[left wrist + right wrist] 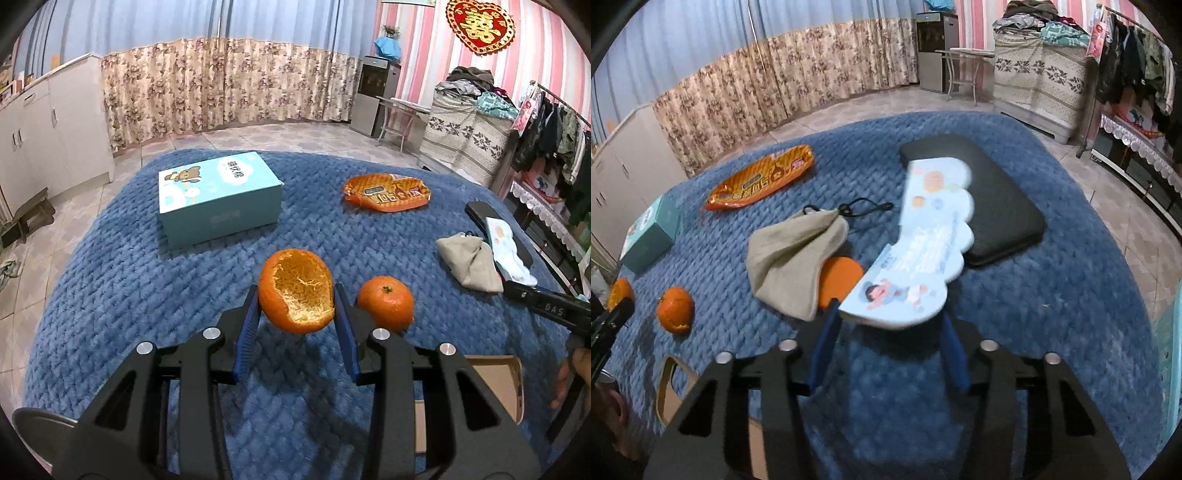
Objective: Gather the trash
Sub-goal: 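Grasp the white printed card with the right tool while the left holds the peel, then carry the peel in the left tool and card in the right tool over the basket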
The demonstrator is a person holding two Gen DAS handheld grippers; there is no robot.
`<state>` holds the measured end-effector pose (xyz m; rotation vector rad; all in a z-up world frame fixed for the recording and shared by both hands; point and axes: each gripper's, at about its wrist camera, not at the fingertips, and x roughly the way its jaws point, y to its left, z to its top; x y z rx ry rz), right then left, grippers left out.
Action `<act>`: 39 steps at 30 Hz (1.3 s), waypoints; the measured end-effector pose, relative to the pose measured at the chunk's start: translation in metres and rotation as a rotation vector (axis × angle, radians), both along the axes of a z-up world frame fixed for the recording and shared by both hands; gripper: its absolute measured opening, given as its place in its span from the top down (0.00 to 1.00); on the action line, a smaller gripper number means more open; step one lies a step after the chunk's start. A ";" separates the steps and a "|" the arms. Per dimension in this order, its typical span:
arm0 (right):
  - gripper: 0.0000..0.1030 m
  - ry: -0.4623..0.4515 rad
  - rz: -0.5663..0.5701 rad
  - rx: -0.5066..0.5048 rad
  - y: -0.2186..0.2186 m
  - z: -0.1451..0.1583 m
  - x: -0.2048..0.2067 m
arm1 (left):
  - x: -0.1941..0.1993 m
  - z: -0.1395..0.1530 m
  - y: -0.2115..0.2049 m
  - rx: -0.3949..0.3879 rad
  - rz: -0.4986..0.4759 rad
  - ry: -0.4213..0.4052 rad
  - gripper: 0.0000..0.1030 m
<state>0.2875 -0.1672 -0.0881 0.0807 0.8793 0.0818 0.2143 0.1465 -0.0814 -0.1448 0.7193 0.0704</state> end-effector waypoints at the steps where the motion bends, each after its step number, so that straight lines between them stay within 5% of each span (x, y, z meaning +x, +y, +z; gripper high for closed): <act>1: 0.58 -0.007 -0.002 0.006 -0.005 0.001 -0.003 | 0.000 0.001 -0.002 0.002 -0.003 -0.001 0.63; 5: 0.57 0.006 -0.005 0.039 -0.020 -0.001 -0.007 | -0.001 0.003 -0.004 0.006 -0.005 -0.011 0.63; 6: 0.47 0.003 -0.006 0.047 -0.024 -0.002 -0.007 | -0.002 0.003 -0.004 0.005 -0.004 -0.012 0.63; 7: 0.27 -0.005 -0.015 0.040 -0.026 -0.002 -0.008 | -0.002 0.003 -0.004 0.004 -0.002 -0.012 0.63; 8: 0.22 -0.018 -0.027 0.027 -0.026 -0.001 -0.008 | -0.001 0.003 -0.004 0.003 -0.002 -0.011 0.63; 16: 0.24 -0.021 0.006 -0.149 0.002 -0.002 0.011 | 0.001 0.001 -0.005 0.016 -0.007 -0.002 0.63; 20: 0.46 -0.009 0.035 -0.243 0.014 -0.009 0.016 | 0.004 -0.002 -0.004 0.019 0.002 0.002 0.63; 29: 0.51 -0.103 0.038 -0.148 -0.012 0.014 -0.012 | 0.003 0.008 -0.010 0.032 -0.003 -0.019 0.63; 39: 0.51 -0.190 -0.089 -0.095 -0.105 0.058 -0.082 | -0.001 0.042 -0.074 0.032 -0.117 -0.086 0.63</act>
